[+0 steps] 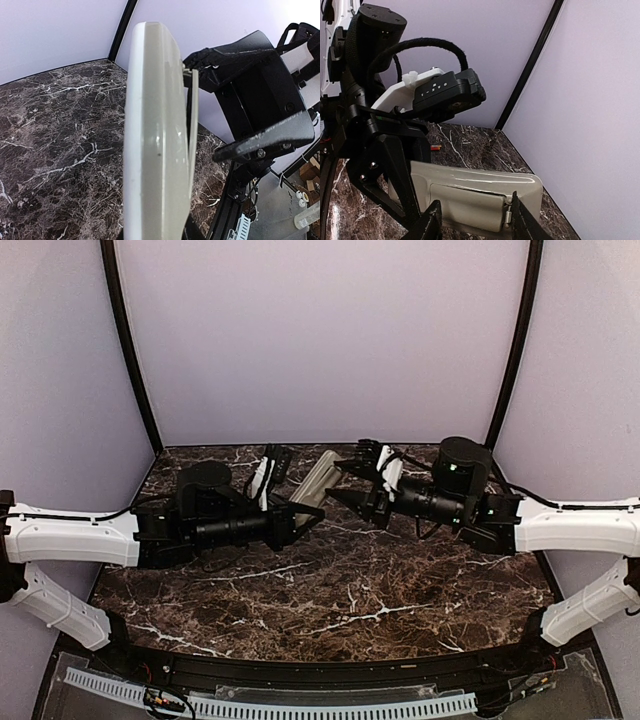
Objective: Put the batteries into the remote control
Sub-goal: Remove the screwdriver from the remote control.
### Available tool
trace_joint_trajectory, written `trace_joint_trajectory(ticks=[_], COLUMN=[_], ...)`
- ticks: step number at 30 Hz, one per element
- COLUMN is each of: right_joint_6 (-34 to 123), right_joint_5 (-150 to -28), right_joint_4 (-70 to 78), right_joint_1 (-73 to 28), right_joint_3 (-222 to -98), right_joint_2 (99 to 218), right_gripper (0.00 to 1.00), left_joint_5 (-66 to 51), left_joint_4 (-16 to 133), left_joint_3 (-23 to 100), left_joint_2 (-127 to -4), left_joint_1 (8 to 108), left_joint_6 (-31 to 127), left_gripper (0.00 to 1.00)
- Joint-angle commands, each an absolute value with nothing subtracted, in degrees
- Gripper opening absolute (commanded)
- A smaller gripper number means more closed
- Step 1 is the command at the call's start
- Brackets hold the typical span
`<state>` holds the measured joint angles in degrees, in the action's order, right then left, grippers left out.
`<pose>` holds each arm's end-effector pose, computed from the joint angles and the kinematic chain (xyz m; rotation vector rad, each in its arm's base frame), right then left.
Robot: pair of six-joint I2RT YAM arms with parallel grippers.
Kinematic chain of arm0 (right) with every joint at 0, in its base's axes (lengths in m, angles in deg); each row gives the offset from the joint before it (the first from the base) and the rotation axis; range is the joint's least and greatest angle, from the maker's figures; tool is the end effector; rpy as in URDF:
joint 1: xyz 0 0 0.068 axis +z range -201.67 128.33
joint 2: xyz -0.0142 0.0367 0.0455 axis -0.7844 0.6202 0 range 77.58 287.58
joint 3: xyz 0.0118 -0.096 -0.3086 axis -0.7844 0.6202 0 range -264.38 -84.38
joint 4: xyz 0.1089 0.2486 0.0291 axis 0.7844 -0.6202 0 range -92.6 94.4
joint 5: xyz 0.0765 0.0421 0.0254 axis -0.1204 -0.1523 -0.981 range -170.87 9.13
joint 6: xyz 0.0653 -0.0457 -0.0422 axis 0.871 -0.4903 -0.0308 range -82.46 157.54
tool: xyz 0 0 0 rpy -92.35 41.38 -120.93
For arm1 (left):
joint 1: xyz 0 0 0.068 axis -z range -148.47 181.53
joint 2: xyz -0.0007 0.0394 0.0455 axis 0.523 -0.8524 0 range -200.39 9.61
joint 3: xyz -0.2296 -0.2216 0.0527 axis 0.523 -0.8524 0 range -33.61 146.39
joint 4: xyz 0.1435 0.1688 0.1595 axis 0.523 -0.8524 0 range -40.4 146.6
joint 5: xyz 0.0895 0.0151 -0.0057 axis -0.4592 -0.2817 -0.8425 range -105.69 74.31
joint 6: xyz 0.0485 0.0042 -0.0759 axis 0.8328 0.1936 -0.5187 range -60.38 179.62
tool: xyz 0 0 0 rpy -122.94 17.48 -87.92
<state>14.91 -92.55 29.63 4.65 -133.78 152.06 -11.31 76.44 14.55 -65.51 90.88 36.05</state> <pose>0.1788 0.2976 0.3637 -1.1393 1.1264 0.6190 0.1724 -0.3029 0.3367 0.6210 1.7227 -1.1224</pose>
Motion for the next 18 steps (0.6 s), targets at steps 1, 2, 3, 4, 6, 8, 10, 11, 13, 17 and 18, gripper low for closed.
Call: trace_joint_trajectory(ticks=[1,2,3,4,6,8,10,11,13,17,18], right_joint_6=[17.68,18.04,18.39,18.73,19.18,19.61,19.79,19.90,20.37,20.72,20.82], right_joint_5=[-99.81,-100.22,-100.37,-100.46,-100.54,-100.76,-101.19,-101.24,-101.33,-101.52,-101.72], right_joint_4=[23.48,23.47,23.41,23.44,23.56,23.56,23.35,23.19,23.04,23.03,23.02], right_joint_1=[4.63,4.50,4.45,4.32,4.23,4.10,3.96,3.96,3.72,3.46,3.39], right_joint_3=[-135.42,-135.50,-135.53,-135.59,-135.61,-135.70,-135.92,-136.03,-136.21,-136.23,-136.28], right_joint_2=[153.76,153.70,153.70,153.63,153.50,153.30,153.17,153.07,152.88,152.81,152.84], right_gripper=[0.41,0.40,0.40,0.39,0.36,0.33,0.30,0.28,0.25,0.18,0.16], left_joint_5=[-8.82,-9.14,-9.34,-9.58,-9.82,-9.88,-9.93,-10.06,-10.34,-10.57,-10.54], left_joint_4=[80.98,80.88,80.62,80.48,80.13,80.07,80.11,80.13,80.04,80.07,80.07], left_joint_3=[15.04,14.97,14.92,14.92,14.91,14.91,14.79,14.70,14.53,14.37,14.31], left_joint_2=[-63.71,-63.50,-63.38,-63.18,-62.97,-62.85,-62.71,-62.63,-62.45,-62.22,-62.16], left_joint_1=[91.57,91.58,91.57,91.61,91.57,91.56,91.56,91.56,91.57,91.57,91.57], left_joint_6=[38.60,38.65,38.80,38.84,38.85,38.76,38.71,38.70,38.70,38.55,38.53], left_gripper=[0.00,0.00,0.00,0.00,0.00,0.00,0.00,0.00,0.00,0.00,0.00])
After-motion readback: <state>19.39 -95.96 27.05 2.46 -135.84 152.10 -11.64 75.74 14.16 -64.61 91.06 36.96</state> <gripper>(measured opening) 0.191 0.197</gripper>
